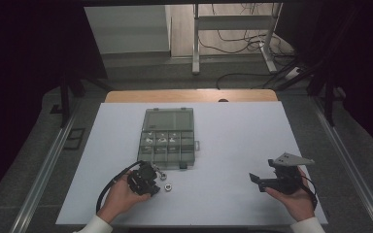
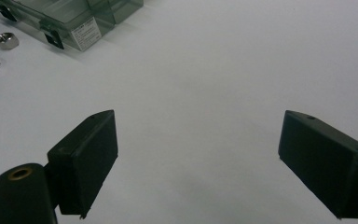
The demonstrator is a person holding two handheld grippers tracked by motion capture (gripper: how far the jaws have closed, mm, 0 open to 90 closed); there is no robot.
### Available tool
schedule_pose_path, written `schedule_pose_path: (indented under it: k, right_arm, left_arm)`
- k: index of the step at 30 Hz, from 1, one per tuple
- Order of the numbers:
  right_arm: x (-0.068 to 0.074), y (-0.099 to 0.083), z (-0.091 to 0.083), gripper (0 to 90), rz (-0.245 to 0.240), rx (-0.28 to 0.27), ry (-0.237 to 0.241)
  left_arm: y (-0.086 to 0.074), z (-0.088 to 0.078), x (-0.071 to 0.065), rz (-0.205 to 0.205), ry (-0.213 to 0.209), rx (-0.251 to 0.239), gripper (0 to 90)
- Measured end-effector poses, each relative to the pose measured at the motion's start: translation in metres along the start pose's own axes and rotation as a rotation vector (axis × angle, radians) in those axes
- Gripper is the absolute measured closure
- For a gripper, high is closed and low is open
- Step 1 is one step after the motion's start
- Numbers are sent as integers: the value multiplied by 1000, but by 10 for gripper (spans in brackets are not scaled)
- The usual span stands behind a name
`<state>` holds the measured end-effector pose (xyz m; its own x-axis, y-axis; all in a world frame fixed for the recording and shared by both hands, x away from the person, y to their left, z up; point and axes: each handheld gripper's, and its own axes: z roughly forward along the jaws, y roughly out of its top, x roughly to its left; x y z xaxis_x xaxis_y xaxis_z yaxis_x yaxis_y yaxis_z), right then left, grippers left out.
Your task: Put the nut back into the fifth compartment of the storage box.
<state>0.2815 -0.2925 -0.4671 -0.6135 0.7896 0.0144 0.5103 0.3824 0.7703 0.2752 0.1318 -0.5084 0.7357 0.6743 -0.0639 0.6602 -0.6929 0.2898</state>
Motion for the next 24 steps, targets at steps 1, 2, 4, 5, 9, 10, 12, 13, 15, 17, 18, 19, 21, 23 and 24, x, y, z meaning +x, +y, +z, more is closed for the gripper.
schedule_pose_path:
  k: [1,2,4,5,9,10,12,13,15,17,18,19,21,23,24]
  right_arm:
    - [0,1,0,122,-1,-3,0]
    - [1,1,0,122,-2,-4,0]
    - [1,1,0,122,-2,0,-1]
    - [1,0,0,122,-4,1,-2]
    - [-1,-1,1,122,-1,8,-2]
    - [-1,-1,1,122,-1,8,-2]
    - [-1,0,1,122,0,9,0]
    - [0,0,2,122,-1,9,-1]
    - [0,0,1,122,0,10,-1]
    - [-1,0,1,122,1,9,-2]
    - [-1,0,1,122,2,9,-3]
    - [-1,0,2,122,0,9,-4]
    - [0,0,2,122,-1,13,-4]
    - [0,0,3,122,-6,16,-6]
    - [0,-1,3,122,-7,17,-6]
  left_arm:
    - [0,0,0,0,-5,0,699]
    - [0,0,1,0,-8,0,699]
    - [-1,-2,2,-6,-8,-6,699]
    - [-1,-3,4,-10,-9,-10,699]
    - [-3,-9,8,-20,-19,-34,699]
    - [-3,-10,9,-22,-19,-37,699]
    - [-4,-12,10,-26,-15,-43,699]
    - [-4,-13,11,-28,-15,-44,699]
    - [-4,-15,12,-29,-14,-46,699]
    - [-4,-19,16,-37,-9,-58,699]
    - [-4,-21,18,-40,-11,-61,699]
    - [-4,-23,20,-43,-13,-64,700]
    - [-3,-27,24,-53,-12,-72,699]
    - [-3,-30,28,-60,-12,-76,699]
    - [-2,-30,30,-65,-14,-81,699]
